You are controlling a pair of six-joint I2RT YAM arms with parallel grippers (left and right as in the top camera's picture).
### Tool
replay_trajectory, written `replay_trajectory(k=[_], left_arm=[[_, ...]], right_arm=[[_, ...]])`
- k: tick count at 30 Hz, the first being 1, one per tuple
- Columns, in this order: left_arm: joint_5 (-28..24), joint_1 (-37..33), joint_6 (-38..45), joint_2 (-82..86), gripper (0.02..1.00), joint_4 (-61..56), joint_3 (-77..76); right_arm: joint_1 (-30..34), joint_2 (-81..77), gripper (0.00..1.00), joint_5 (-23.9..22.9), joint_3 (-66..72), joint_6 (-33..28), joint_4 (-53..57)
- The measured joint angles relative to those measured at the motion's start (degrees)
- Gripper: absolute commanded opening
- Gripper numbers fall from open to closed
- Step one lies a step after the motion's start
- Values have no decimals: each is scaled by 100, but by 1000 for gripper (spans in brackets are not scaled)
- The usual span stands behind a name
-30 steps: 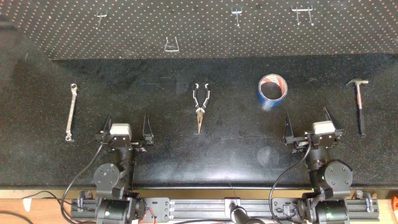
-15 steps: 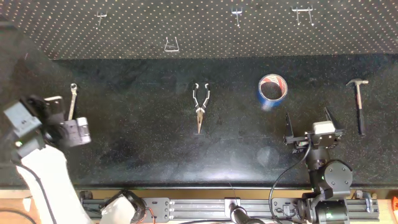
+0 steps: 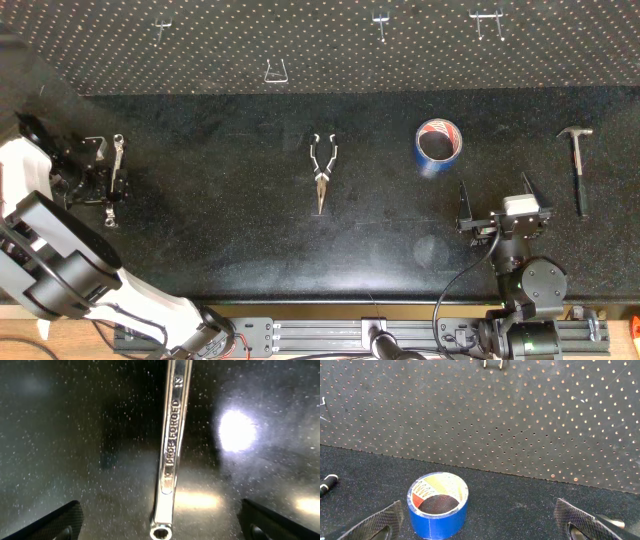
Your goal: Place Tools Onto Pegboard
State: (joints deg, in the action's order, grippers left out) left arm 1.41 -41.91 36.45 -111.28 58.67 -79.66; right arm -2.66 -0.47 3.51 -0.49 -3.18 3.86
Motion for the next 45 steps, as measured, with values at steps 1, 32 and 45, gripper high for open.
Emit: replay_trajectory(k=[1,32,45], left_arm=[[-2,0,37,-52,996,-28,0],[-177,3099,-2990,5425,29,-3888,3038],[-452,3104,-3064,3720,29,-5040,3084]], right_arm=[[0,0,982,-2,0,0,0],[0,0,982,-2,0,0,0],[0,4,982,0,0,0,0]])
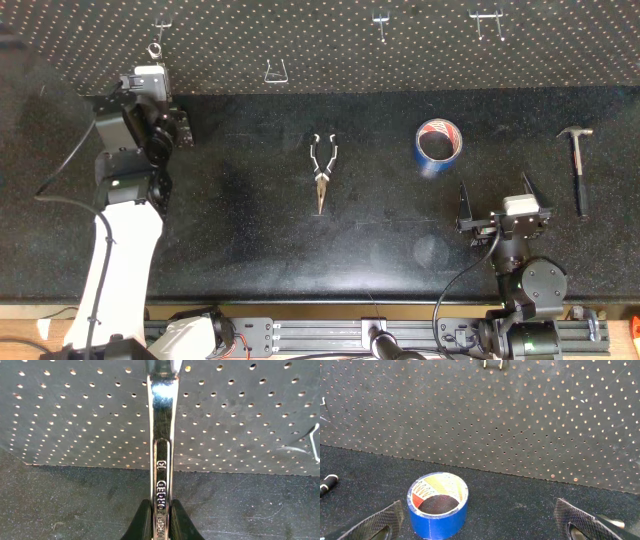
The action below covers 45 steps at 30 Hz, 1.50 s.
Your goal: Place Tools Onto Pegboard
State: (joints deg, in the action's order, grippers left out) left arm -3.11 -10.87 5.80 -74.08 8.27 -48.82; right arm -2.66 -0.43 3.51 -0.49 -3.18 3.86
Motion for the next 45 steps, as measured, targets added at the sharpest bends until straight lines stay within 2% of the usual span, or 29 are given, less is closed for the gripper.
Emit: replay_trajectory(k=[4,6,7,8,9,12,13,14,15,16,18,19,20,24,28,34,40,45], left_arm=[[-22,7,37,-216,29,-181,0],[-42,7,39,-365,106,-380,-2],[-42,11,44,-479,327,-503,-2],[-39,11,48,-481,794,-527,-2],[-39,0,46,-522,996,-675,0],[-37,-380,55,-549,996,-815,0],[-37,-511,55,-472,996,-527,-20],[-149,-509,42,-199,996,562,-168],[-586,-372,33,752,996,2258,-468],[-662,-323,35,1436,998,2691,-691],[-896,-247,-254,1751,998,3517,-809],[-743,0,-468,1670,998,3995,-833],[-446,632,-852,1473,998,4474,-811],[317,2682,-2448,479,998,4470,-800],[490,3602,-3023,-1202,998,4570,-1456],[555,3781,-3254,-3515,998,5230,-3899],[326,3788,-3589,-4124,998,4988,-4146],[330,3858,-3762,-4422,998,4841,-4146]], right_arm=[[0,0,982,-2,0,0,0],[0,0,982,0,0,0,0],[0,0,982,-2,0,0,0],[0,0,982,-2,0,0,2],[0,0,982,-2,0,0,0],[0,0,982,0,0,0,0],[0,0,982,-2,0,0,0],[0,-2,982,-2,-2,-2,-2],[0,-4,982,-2,0,-2,0],[0,-2,982,0,0,-2,-2],[0,0,985,-2,0,-2,0],[0,0,982,-2,0,-2,0],[0,-4,982,-2,0,-2,0],[0,2,982,-20,0,-17,0],[0,-7,982,-20,-2,-17,0],[0,-4,982,-22,0,-17,2],[0,-4,982,-20,0,-17,2],[0,-4,982,-22,0,-17,2]])
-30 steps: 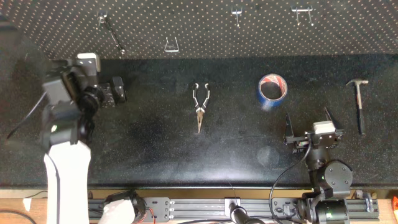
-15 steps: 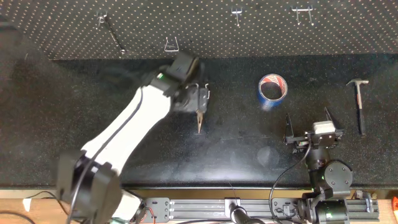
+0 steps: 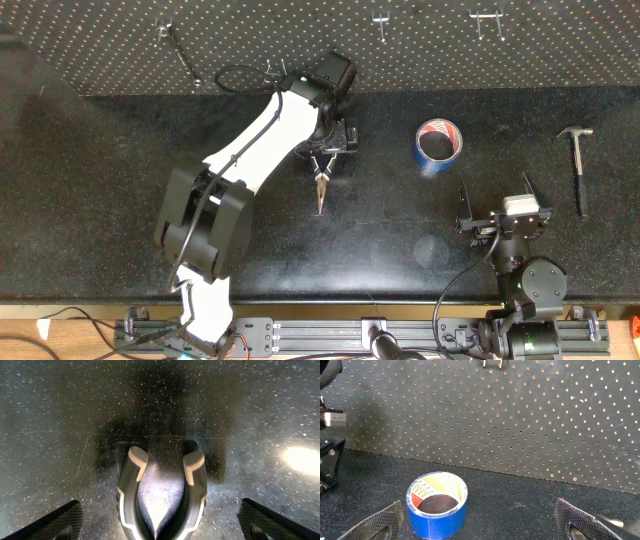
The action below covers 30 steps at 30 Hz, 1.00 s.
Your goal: Place Tools Onto Pegboard
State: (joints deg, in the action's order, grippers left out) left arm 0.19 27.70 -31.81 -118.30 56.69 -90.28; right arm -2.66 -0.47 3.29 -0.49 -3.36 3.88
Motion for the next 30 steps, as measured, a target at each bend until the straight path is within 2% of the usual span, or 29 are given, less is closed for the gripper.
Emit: replay_trajectory(k=[16,19,21,23,26,28,30], left_arm=[[0,0,164,-282,998,-227,-11],[0,0,201,-282,923,-280,-11],[0,0,221,-282,814,-282,-11],[-4,0,210,-282,774,-299,-11],[-26,0,219,-282,619,-297,-11],[-44,0,214,-282,566,-297,-11],[-44,0,221,-282,557,-297,-13]], right_arm=[[0,0,982,0,0,0,0],[0,0,982,0,0,0,0],[0,0,982,0,0,0,0],[0,0,982,0,0,0,0],[0,0,982,0,0,0,0],[0,0,982,0,0,0,0],[0,0,982,0,0,0,0]])
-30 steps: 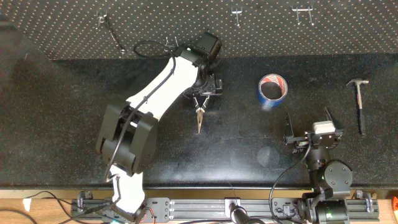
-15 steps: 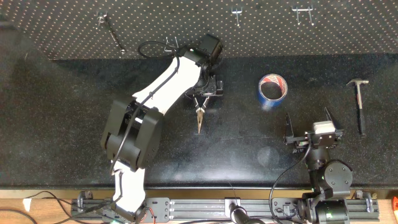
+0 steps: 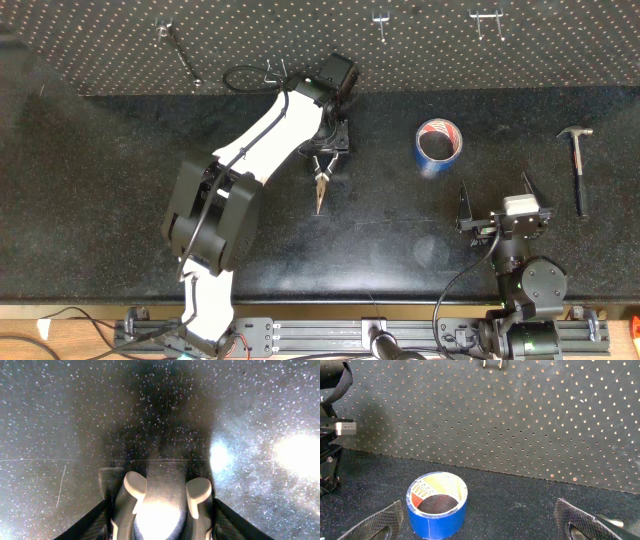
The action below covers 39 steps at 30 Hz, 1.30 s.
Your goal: Place Tools Onto Pegboard
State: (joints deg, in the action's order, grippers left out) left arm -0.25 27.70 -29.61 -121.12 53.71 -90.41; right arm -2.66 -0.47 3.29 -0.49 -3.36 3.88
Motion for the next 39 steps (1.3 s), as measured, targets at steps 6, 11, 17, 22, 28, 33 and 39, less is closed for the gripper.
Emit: replay_trajectory(k=[6,11,17,22,28,33,39], left_arm=[[-2,0,-2,0,329,2,-7],[-7,0,0,0,27,0,-7],[140,15,-4,638,27,249,26],[732,-50,-4,3598,25,-208,1429],[1530,-684,470,4736,25,-2614,2601],[1679,-691,1067,4306,27,-4787,2640],[1687,-691,1311,3891,27,-4817,2643]], right_arm=[[0,0,982,0,0,0,0],[0,0,982,0,0,0,0],[0,0,982,0,0,0,0],[0,0,982,0,0,0,0],[0,0,982,0,0,0,0],[0,0,982,0,0,0,0],[0,0,982,0,0,0,0]])
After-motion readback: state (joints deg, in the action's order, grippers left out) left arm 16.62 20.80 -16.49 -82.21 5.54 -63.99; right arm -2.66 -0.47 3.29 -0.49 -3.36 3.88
